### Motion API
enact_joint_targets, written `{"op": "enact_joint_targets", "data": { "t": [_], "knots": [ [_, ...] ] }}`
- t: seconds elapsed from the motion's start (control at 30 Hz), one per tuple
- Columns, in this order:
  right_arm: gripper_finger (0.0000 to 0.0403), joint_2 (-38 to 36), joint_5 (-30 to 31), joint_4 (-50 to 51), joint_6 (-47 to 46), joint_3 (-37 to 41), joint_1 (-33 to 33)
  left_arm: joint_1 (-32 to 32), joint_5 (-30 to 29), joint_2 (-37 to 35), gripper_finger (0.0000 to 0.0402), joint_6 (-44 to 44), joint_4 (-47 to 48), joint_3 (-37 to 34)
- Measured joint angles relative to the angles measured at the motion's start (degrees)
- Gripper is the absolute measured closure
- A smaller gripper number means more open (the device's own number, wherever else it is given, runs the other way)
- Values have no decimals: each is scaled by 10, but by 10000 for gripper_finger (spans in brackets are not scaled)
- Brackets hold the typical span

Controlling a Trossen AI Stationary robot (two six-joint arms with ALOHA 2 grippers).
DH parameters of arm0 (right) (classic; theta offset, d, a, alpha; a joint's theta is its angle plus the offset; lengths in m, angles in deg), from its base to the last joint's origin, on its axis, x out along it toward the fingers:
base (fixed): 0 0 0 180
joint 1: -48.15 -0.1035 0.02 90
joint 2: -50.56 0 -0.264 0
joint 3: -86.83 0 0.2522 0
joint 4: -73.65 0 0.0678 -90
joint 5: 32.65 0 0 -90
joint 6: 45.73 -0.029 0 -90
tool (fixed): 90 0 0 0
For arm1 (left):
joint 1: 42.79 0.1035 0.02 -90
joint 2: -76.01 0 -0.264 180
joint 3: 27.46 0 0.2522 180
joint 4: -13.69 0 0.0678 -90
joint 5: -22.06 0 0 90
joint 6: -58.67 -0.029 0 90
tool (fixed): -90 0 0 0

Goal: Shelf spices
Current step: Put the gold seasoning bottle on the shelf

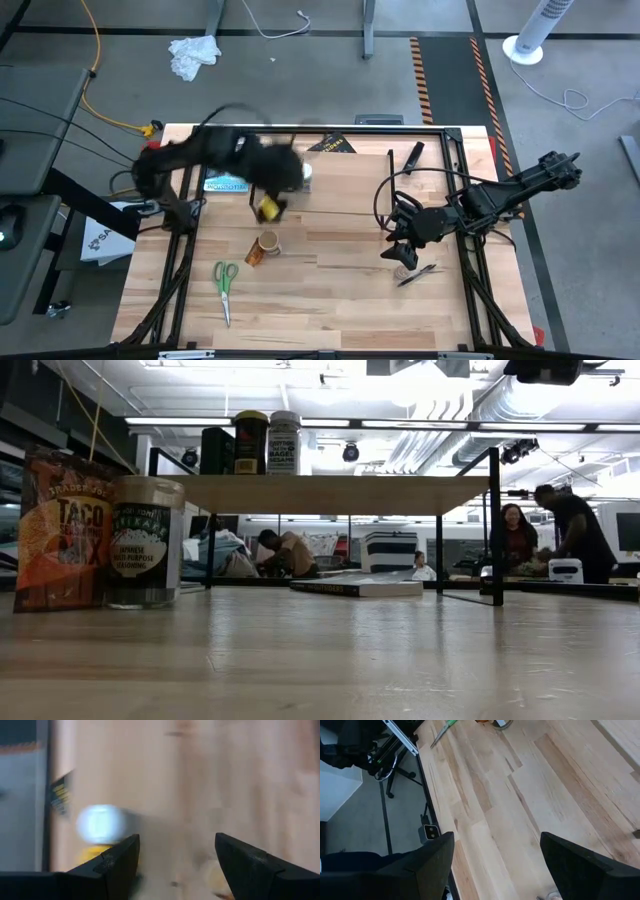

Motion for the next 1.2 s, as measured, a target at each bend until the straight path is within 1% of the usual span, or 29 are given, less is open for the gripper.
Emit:
{"op": "enact_joint_targets", "data": {
  "t": [0.07,0.13,0.23,0.3,0.4,0.47,0.53,0.6,0.67,0.8,0.9,1.0,1.2],
  "knots": [
    [110,0,0,0,0,0,0,-59,3,-20,147,10,-1,-35],
    [110,0,0,2,0,0,0,-109,7,-34,147,44,0,-92],
    [110,0,0,2,0,0,0,-153,5,-61,147,102,-6,-223],
    [110,0,-1,2,0,0,0,-160,6,-90,147,146,-42,-322],
    [110,0,-1,2,2,0,0,-151,14,-146,147,209,-132,-455],
    [110,0,-3,2,5,0,0,-134,12,-173,147,268,-189,-515],
    [110,0,-4,2,6,0,0,-117,11,-191,147,341,-228,-557],
    [110,0,-4,2,10,0,0,-105,16,-200,147,399,-254,-587],
    [110,0,-4,2,10,0,0,-100,30,-198,147,432,-260,-604],
    [110,0,-4,2,10,0,4,-101,39,-188,147,484,-276,-607],
    [110,0,-3,2,9,0,9,-106,28,-187,147,503,-301,-607],
    [110,0,-4,2,9,0,19,-108,10,-187,147,525,-302,-607],
    [110,0,-4,0,10,0,33,-115,13,-162,147,530,-298,-607]
  ]
}}
